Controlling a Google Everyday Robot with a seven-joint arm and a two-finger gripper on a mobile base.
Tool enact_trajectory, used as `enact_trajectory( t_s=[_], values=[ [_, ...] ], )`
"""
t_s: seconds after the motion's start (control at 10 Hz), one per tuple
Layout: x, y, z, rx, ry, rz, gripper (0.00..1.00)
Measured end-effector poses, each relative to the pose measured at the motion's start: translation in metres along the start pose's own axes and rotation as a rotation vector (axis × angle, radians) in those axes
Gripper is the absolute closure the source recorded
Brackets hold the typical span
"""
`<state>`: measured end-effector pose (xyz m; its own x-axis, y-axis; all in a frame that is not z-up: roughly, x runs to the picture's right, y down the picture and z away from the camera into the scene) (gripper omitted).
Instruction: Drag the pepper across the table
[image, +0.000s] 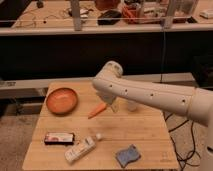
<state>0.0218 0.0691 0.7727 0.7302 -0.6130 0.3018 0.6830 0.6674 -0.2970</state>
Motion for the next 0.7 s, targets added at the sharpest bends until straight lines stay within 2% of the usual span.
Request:
enact_trajectory(
  t_s=[0.7],
  values=[
    [0.002,-0.014,0.014,0.010,-0.021,-0.050,0.20]
  ],
)
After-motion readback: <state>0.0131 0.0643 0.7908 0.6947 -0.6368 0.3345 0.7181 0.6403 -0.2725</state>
